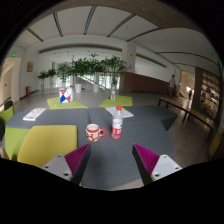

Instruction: Pour water

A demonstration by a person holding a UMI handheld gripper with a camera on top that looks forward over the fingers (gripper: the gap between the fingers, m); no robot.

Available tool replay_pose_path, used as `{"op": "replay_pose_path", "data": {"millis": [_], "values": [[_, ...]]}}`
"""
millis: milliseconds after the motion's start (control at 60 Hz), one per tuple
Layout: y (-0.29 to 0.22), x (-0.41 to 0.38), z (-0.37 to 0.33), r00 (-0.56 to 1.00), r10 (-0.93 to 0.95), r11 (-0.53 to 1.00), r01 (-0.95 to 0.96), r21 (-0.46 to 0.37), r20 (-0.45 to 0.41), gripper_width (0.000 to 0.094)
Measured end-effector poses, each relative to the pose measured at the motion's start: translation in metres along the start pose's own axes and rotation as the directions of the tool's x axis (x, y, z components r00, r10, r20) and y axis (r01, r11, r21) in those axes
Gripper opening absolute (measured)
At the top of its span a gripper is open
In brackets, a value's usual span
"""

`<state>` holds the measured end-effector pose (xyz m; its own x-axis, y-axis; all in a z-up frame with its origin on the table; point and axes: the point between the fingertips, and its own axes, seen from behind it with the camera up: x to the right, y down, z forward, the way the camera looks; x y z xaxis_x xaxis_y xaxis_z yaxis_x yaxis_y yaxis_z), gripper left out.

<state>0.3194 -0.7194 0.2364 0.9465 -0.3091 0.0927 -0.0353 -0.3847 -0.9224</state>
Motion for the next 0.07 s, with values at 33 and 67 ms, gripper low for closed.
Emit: {"op": "replay_pose_path", "data": {"millis": [33,67], "values": [[0.0001,-0.0009,0.0027,1.000,0.003,1.000,-0.003,0.000,0.003,0.0855],[0.0011,-0.0009,0.0004,1.000,0.007,1.000,-0.007,0.001,0.005,0.0856]]}}
